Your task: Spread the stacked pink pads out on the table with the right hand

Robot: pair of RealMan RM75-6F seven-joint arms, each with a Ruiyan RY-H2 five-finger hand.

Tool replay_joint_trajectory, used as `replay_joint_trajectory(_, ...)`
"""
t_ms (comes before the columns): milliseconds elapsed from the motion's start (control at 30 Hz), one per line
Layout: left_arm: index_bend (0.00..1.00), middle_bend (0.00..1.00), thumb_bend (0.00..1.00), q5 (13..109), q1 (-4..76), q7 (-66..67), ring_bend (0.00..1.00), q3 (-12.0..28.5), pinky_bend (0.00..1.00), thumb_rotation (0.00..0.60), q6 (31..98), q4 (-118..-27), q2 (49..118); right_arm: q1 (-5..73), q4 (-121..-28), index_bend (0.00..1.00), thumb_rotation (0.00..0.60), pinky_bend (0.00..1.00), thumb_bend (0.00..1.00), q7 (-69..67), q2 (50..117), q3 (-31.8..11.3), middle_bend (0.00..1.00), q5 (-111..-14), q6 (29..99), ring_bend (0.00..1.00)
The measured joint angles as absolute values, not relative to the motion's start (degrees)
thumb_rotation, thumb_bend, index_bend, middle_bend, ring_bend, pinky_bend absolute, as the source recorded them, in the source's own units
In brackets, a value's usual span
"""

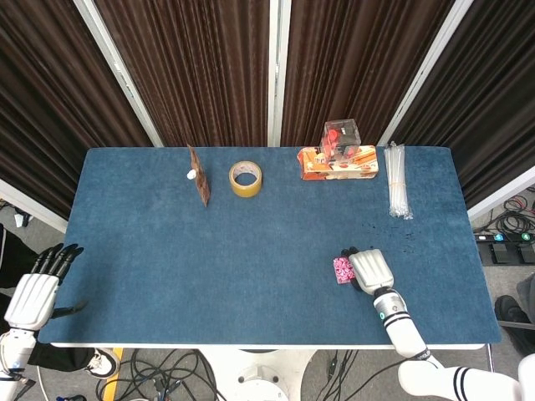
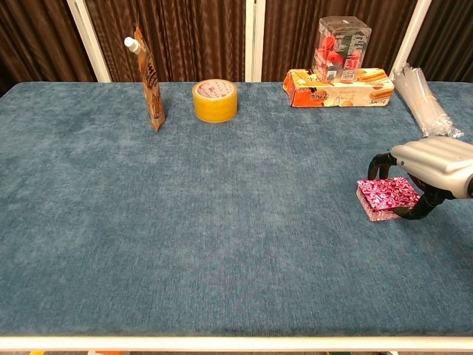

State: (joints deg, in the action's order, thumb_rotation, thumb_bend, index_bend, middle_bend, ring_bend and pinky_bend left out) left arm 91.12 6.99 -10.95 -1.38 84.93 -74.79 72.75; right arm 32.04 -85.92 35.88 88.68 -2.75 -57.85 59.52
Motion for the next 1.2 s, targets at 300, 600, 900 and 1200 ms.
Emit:
replay_joint_trajectory(300,0.11,0.09,0.00,91.15,7.04,-11.25,0.00,-1.37,0.10,0.600,84.85,-74.93,72.67,32.13,-86.29,0.38,0.600,0.80,0.25,36.64,88.67,-2.78,0.33,-58.13,60.12,0.75)
replay_joint_trajectory(600,0.11,0.09,0.00,91.21,7.00,-11.43,0.00,-1.36,0.10,0.600,84.98,-74.97,72.56,32.63,-86.46,0.39,0.600,0.80,0.25,38.07,88.62,-3.17,0.34,-57.36,60.26,0.75)
replay_joint_trajectory(900,0.11,0.09,0.00,91.14,6.97,-11.42,0.00,-1.34,0.10,0.600,84.94,-75.01,72.54,35.02,-85.67,0.39,0.600,0.80,0.25,39.86,88.35,-5.80,0.34,-55.25,59.46,0.75)
replay_joint_trajectory(1200,0.11,0.09,0.00,91.07,6.84,-11.64,0.00,-1.25,0.10,0.600,85.20,-75.00,72.26,40.55,-81.03,0.39,0.600,0.80,0.25,42.71,90.62,-9.54,0.34,-50.48,55.75,0.75)
